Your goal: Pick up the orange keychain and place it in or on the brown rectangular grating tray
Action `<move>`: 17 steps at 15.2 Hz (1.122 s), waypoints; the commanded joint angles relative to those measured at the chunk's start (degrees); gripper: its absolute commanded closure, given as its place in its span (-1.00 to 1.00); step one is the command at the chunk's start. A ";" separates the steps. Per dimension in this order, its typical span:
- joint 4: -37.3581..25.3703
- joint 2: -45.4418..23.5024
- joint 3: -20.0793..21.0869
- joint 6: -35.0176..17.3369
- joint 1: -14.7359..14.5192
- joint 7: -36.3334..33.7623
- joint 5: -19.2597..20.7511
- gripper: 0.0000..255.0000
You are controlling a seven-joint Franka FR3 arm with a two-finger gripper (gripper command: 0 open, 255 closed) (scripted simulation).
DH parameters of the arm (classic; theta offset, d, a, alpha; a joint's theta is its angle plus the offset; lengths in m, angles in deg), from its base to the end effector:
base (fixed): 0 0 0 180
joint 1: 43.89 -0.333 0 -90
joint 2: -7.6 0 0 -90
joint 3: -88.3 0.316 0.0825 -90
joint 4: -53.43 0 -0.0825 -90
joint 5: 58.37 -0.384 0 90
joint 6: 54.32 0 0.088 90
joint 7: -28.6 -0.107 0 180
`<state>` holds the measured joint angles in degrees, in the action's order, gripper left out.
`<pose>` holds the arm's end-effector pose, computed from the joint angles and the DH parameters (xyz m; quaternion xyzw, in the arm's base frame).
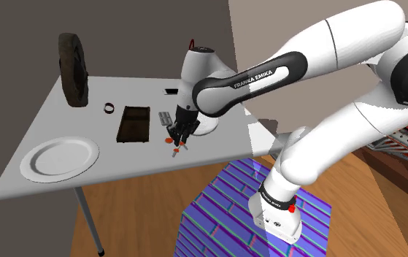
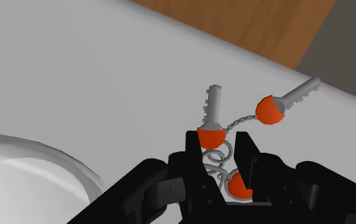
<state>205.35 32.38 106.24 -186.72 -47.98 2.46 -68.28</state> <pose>0.3685 0.1480 0.3819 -0.9939 0.1027 -0.0362 0.0170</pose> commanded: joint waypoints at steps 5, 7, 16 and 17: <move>-2.85 2.66 -0.81 5.54 -0.01 0.20 0.18 1.00; -3.88 3.42 -1.05 7.32 0.00 0.23 0.26 1.00; -11.47 0.56 -1.71 12.07 1.27 0.35 1.81 1.00; -13.52 -1.81 -1.65 11.79 1.82 0.34 2.44 1.00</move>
<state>194.20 33.11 104.59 -174.81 -46.79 2.75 -66.53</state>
